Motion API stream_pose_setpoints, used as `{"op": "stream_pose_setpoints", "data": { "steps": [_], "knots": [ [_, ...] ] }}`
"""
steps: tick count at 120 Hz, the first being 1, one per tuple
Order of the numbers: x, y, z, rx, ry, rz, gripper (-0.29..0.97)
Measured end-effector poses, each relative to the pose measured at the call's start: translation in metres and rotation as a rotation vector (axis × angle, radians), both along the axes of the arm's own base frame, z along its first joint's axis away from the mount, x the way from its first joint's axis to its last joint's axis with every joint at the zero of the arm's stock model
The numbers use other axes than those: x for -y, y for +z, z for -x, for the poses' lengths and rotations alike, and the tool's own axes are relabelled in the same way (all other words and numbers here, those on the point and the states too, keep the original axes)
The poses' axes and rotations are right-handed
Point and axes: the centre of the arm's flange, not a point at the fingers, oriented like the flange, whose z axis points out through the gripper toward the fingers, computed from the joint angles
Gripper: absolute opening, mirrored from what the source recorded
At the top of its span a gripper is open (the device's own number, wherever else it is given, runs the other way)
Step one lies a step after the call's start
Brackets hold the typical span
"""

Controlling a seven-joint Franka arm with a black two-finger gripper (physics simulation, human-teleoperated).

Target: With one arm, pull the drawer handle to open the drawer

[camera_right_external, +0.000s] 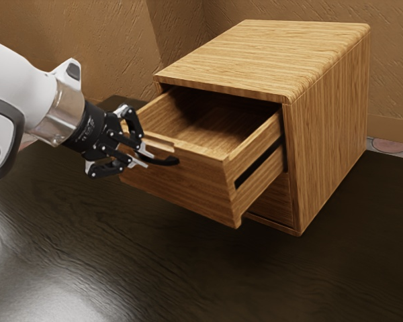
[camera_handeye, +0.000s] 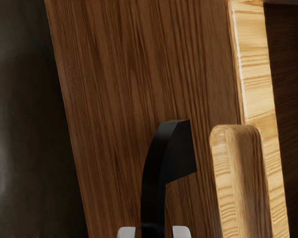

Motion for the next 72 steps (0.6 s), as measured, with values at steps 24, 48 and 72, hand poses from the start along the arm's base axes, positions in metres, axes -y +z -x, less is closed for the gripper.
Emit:
{"op": "stream_pose_setpoints", "data": {
  "steps": [24, 48, 72],
  "knots": [
    [-0.004, 0.002, 0.020, 0.013, 0.001, 0.010, -0.04],
    [-0.014, 0.032, 0.056, 0.064, 0.011, 0.013, 0.14],
    [-0.040, 0.155, 0.156, 0.146, 0.163, -0.082, 0.45]
  ]
}}
